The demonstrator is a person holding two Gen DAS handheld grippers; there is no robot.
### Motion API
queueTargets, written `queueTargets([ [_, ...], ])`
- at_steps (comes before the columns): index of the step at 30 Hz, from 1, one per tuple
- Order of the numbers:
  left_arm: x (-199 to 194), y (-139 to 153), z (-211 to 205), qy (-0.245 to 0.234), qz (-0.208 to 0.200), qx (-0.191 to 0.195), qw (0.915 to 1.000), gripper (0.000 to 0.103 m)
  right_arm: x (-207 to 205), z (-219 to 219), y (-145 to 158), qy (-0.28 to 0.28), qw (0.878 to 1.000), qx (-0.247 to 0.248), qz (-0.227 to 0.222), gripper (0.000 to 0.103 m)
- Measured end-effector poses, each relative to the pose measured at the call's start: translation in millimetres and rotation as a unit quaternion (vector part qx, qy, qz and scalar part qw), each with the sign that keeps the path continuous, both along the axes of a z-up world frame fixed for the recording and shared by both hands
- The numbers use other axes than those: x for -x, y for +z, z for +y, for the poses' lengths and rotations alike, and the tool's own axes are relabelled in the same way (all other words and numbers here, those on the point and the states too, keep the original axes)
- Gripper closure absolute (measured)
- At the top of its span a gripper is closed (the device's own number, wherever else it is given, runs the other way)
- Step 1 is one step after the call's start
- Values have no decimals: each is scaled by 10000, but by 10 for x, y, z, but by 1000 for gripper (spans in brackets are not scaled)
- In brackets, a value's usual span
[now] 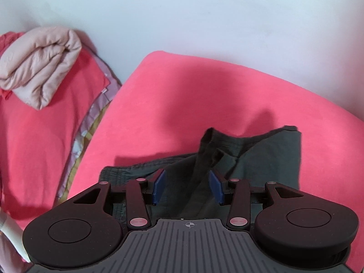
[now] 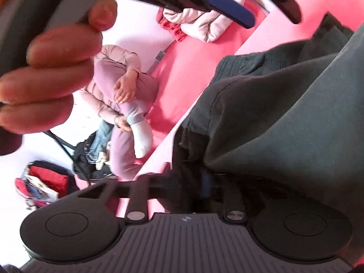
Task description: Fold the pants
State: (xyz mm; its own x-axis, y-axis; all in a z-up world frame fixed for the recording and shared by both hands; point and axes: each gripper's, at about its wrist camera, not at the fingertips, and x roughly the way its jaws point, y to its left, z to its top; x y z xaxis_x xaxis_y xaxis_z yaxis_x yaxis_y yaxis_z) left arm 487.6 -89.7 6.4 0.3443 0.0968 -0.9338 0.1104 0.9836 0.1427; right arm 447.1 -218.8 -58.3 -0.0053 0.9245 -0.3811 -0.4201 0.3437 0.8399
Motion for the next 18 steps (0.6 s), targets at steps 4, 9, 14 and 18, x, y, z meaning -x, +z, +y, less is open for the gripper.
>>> queueTargets([
  [4,66,-54,43,98,29,7,9999,0,169,-178,184,2,9988,-104,-478,13],
  [9,201,-106,23,164,53,-13,9999,0,372,-607,399,132,9920,238,-1236,13],
  [14,356,-92,-70,125,-2,-3,9999,0,288,-1241,463,-195,9795,875,-1805,11],
  [18,483,-67,-132,208,-81,-40,9997,0,55,-1758,469,-469,9693,1407,-1963,11],
])
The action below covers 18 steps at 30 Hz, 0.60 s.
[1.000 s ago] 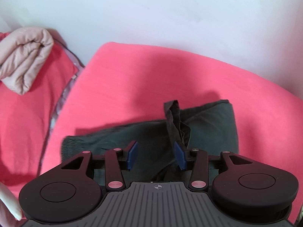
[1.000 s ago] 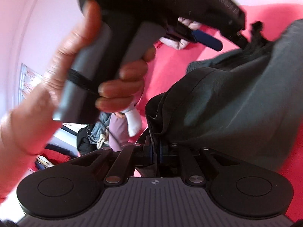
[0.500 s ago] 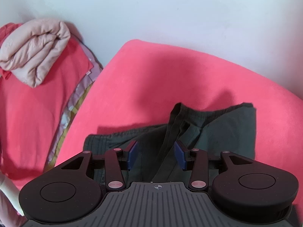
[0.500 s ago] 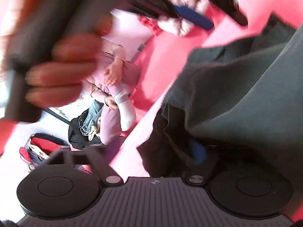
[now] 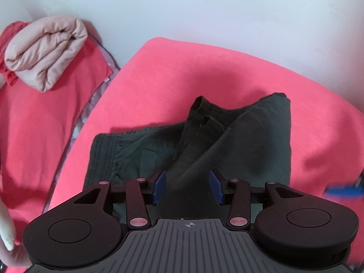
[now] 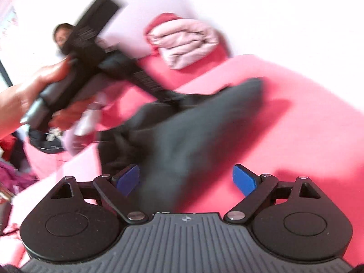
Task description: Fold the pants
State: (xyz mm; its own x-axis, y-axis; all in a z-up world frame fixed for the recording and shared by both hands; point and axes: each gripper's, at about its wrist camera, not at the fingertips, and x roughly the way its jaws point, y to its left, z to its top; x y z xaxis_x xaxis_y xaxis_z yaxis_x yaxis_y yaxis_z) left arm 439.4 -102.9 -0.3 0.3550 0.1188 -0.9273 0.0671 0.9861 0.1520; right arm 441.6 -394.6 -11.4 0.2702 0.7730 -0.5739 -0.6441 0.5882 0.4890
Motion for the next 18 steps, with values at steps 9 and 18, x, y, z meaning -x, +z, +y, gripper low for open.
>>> queueTargets([
  [9,237,-26,-154,204,-162,-146,9996,0,-342,-450,-127,-625,9958,661,-74,12],
  [18,388,-16,-111,511,-163,-196,9984,0,-800,-333,-215,-475,9943,929,-221,12],
])
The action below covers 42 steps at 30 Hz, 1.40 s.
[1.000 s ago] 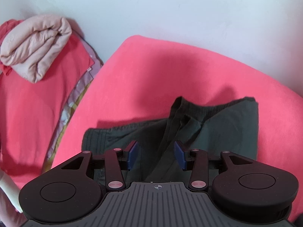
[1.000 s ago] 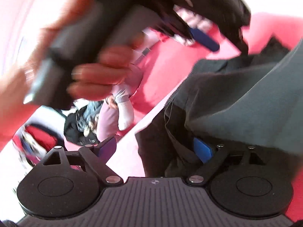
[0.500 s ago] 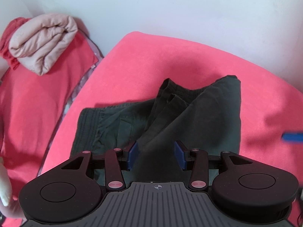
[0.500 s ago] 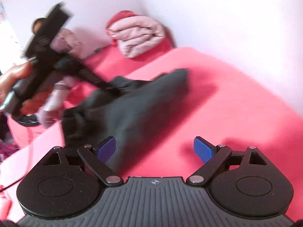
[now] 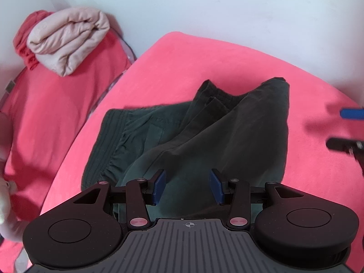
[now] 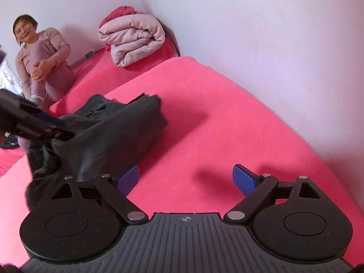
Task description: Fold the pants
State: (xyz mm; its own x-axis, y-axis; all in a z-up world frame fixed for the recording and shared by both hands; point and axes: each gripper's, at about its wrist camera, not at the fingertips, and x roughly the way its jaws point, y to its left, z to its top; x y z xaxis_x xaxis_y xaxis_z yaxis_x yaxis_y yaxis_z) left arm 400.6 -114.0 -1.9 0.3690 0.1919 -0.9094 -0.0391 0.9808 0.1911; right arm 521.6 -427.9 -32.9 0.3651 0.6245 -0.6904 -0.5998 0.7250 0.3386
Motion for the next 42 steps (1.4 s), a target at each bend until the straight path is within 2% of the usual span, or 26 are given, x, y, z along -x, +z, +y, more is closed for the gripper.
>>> queueTargets([
  [4,23,-32,-21,107,36,-2,9999,0,-273,66,5,43,9998,167,-71,12],
  [8,-22,-34,-84,57,77,-79,9999,0,-418,76,63,75,9999,113,-99,12],
  [18,-164,-7,-418,-655,138,-341,9972,2,-422,-13,103,151,9998,81,-131,12],
  [31,-229,-15,-713,-1188,218,-495,9914,12,-380,-231,125,-84,9999,62,-100,12],
  [35,-232,-9,-812,-1390,192,-573,9884,12,-364,-277,127,-137,9999,42,-86,12],
  [42,-258,-34,-855,-1444,215,-502,9880,16,-345,-303,54,-170,9998,66,47,12],
])
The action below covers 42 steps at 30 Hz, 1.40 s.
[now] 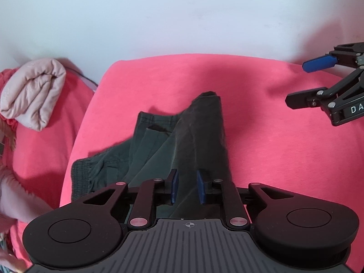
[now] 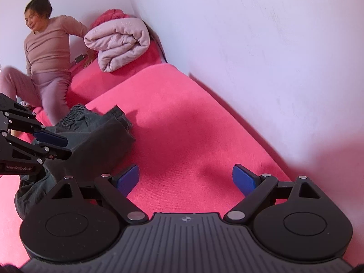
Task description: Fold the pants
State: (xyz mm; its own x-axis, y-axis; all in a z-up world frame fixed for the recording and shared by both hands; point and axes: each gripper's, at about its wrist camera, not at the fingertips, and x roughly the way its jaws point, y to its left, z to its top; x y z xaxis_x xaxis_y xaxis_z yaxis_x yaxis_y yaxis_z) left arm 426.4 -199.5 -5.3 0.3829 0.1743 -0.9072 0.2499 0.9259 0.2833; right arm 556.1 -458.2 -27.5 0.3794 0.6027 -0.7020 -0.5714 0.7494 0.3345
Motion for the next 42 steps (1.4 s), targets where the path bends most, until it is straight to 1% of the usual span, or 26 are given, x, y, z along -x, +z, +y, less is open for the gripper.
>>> queueTargets([
  [9,15,-8,0,-19,-6,23,10000,17,10,-6,-13,-55,10000,34,58,12],
  [16,33,51,-32,-10,-56,74,10000,17,45,-95,-35,-123,9998,42,168,12],
  [20,65,30,-33,35,-54,94,9999,17,40,-128,-2,-123,9998,32,128,12],
  [24,74,8,-29,112,-22,211,9997,17,23,-122,25,-106,9999,30,79,12],
  [28,112,-2,-40,127,21,157,9998,18,-6,-103,61,-109,9999,-32,33,12],
  [32,134,3,17,302,18,181,9994,18,-35,-80,118,-49,9999,-146,-13,12],
  [37,190,-42,105,506,48,195,9985,18,-75,21,129,60,9999,-95,-26,12],
  [42,247,-32,146,629,3,189,9978,18,-101,132,175,226,9996,-153,-79,12],
])
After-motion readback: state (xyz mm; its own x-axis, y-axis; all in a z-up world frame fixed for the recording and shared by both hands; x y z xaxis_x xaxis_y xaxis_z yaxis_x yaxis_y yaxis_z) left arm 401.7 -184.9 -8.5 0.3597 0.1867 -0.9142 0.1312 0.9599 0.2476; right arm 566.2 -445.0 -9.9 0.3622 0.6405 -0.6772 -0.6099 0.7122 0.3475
